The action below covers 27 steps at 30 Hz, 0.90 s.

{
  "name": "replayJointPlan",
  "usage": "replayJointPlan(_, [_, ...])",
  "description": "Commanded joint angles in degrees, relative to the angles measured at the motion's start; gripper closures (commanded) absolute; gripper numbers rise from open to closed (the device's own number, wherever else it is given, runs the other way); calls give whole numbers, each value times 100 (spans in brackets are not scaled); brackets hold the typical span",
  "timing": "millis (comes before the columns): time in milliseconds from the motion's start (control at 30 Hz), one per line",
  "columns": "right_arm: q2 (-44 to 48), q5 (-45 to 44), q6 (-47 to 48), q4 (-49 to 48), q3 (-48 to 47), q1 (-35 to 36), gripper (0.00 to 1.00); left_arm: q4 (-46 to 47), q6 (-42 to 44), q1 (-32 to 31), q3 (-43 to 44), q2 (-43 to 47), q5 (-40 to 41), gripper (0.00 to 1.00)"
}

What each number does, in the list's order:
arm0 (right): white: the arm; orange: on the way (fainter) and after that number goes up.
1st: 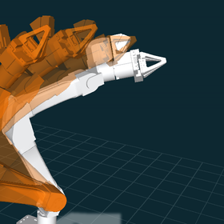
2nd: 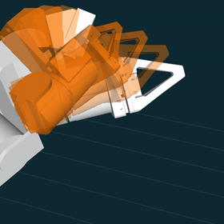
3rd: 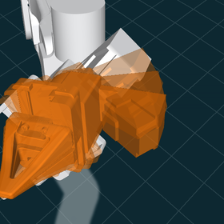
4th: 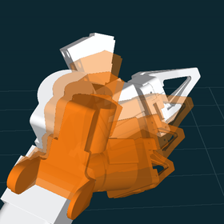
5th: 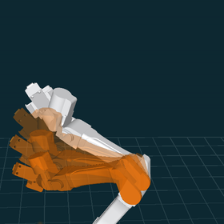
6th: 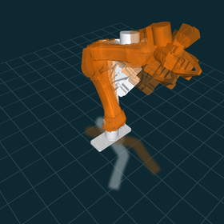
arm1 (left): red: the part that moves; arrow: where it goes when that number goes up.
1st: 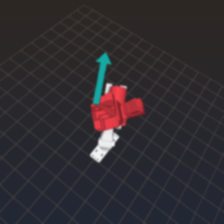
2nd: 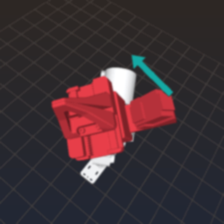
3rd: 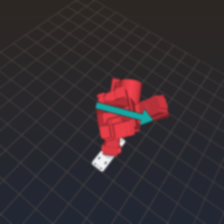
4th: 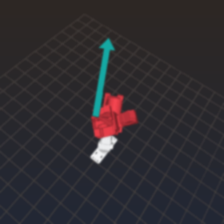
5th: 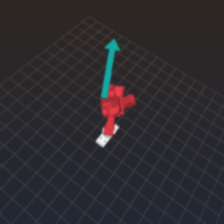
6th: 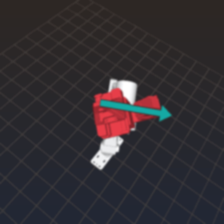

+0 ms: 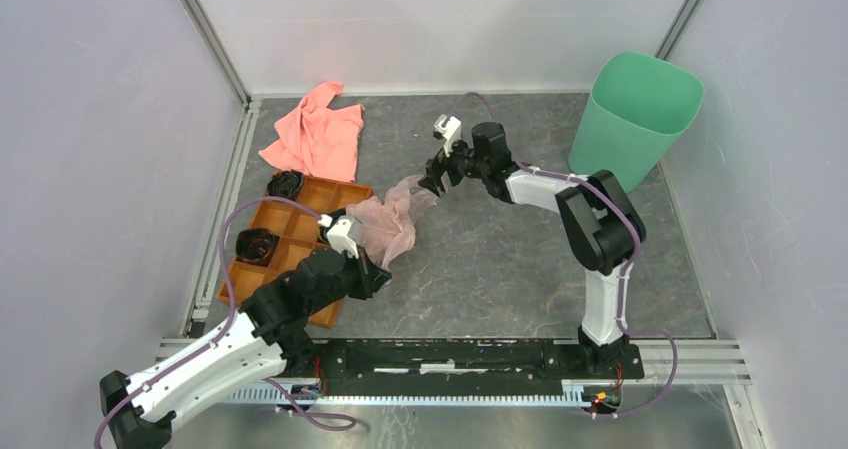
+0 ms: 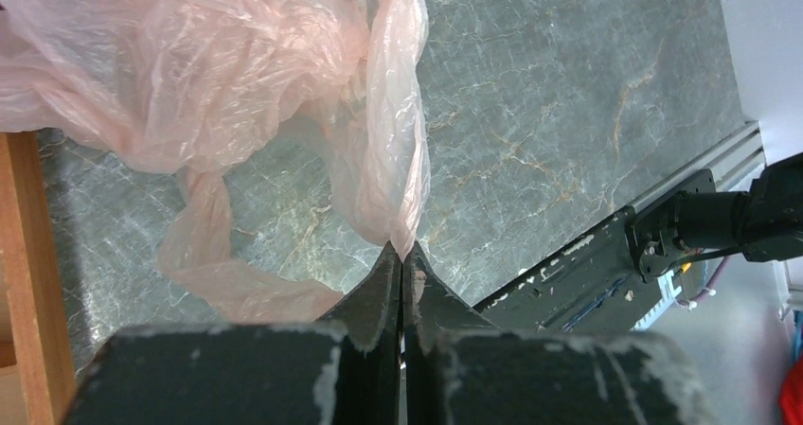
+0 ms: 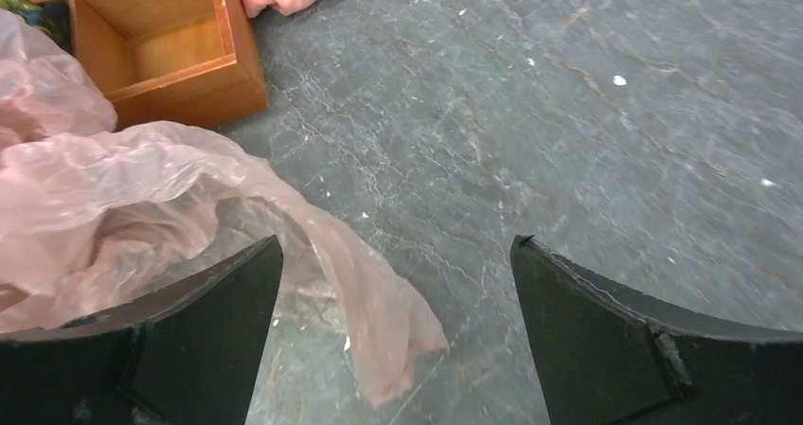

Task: Put the trash bags into the trash bin

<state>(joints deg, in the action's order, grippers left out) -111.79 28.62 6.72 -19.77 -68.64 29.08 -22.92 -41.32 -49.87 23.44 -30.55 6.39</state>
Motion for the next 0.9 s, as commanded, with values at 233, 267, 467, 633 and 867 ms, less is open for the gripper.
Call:
replayJointPlan(233, [-782,814,-435,-901,29,-13,15,-215,-422,3,82,80,532,98])
replayJointPlan(267, [-833,710,-477,-741,-101,-14,27,-230,-485,3,81,83,578,98])
replayJointPlan(467, [288,-456,-1536,596,129,-102,100,-97,-1098,16,609,-627,1252,98])
replayJointPlan(633, [853,-890,-1760,1528,-176,-775,100,446,308,1402,2663,-3040,490,98])
replayJointPlan(867, [1199,-1336,-1041,4686,-4701,-1348,99,-1428,1392,3008,10132,-6381,-2168,98])
